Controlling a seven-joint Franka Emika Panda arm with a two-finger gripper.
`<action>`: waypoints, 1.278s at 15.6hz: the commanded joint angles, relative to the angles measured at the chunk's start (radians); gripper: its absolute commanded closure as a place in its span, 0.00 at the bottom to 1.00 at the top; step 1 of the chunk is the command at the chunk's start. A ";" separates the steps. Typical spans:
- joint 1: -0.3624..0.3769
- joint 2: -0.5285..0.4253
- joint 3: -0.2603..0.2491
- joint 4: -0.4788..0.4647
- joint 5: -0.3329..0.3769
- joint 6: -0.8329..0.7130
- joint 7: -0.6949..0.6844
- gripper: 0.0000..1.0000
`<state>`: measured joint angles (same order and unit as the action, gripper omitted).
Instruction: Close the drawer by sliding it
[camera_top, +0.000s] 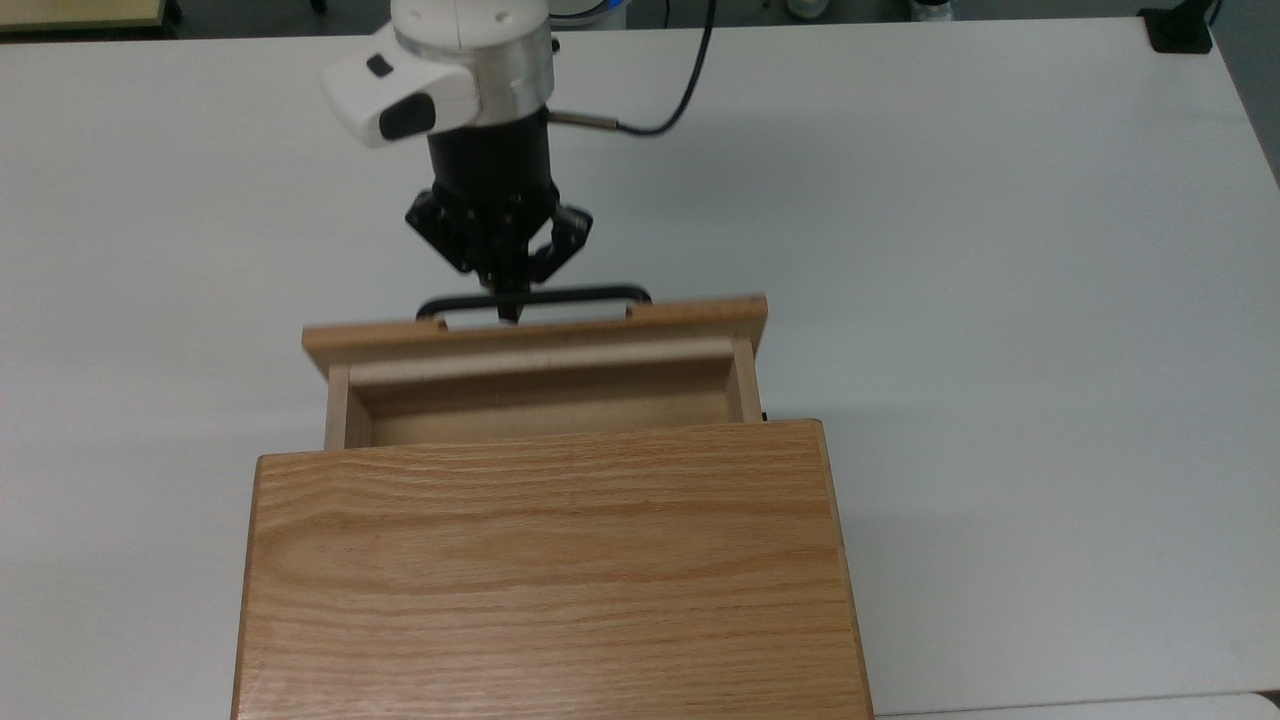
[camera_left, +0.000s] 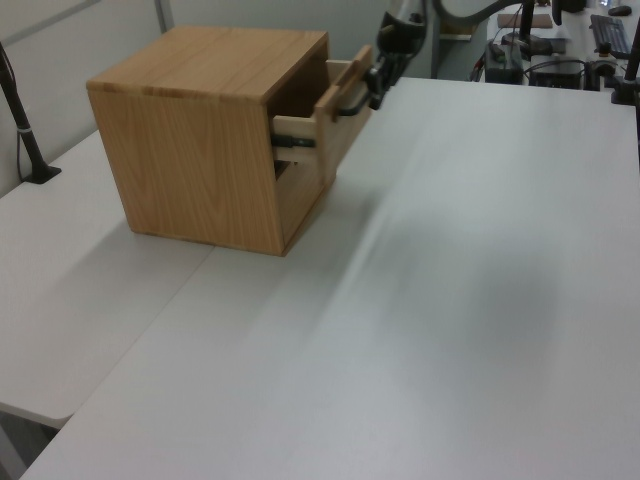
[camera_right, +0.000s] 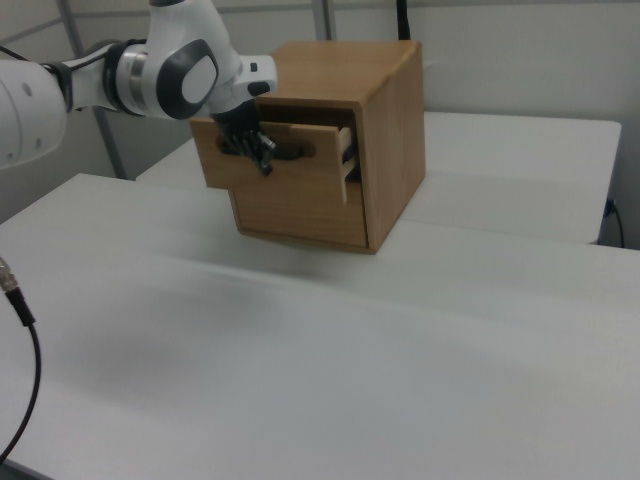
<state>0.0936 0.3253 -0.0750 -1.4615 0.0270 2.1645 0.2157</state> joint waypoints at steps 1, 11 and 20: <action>0.008 0.104 -0.006 0.119 -0.054 0.133 0.158 1.00; 0.031 0.146 -0.005 0.104 -0.174 0.346 0.497 1.00; 0.032 0.147 -0.003 0.099 -0.329 0.408 0.774 1.00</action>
<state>0.1228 0.4666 -0.0729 -1.3875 -0.2569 2.4987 0.9343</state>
